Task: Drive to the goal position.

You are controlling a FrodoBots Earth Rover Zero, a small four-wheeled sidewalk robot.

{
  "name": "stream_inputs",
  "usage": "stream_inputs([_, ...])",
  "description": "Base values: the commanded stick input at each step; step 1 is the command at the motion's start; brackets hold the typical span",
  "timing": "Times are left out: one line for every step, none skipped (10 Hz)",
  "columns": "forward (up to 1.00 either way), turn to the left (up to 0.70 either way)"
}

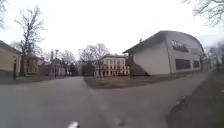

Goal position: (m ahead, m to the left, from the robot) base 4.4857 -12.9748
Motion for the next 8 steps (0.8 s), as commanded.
stream_inputs([1.00,0.00])
stream_inputs([1.00,-0.18])
stream_inputs([1.00,-0.37])
stream_inputs([1.00,-0.40])
stream_inputs([1.00,-0.40])
stream_inputs([1.00,-0.40])
stream_inputs([1.00,-0.40])
stream_inputs([1.00,-0.40])
